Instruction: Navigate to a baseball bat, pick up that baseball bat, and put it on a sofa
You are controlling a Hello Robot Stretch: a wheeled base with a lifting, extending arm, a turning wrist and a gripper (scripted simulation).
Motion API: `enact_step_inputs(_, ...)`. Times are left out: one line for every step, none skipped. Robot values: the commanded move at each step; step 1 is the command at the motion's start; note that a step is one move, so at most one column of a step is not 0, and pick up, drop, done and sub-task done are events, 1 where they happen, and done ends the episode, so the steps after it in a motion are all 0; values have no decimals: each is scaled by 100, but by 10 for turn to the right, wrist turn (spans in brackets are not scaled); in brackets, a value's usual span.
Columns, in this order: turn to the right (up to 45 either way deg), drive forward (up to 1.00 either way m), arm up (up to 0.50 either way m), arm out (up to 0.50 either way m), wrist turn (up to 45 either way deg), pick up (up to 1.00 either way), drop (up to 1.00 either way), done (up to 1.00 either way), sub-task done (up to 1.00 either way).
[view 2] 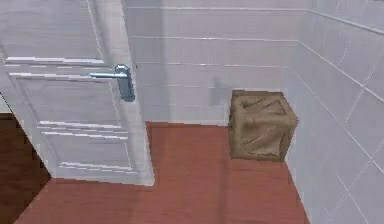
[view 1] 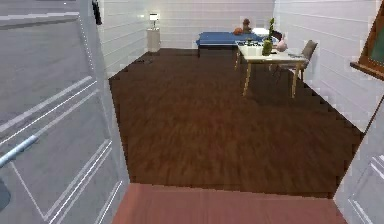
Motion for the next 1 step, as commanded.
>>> enact_step_inputs(0, 100, 0, 0, 0, 0, 0, 0, 0)
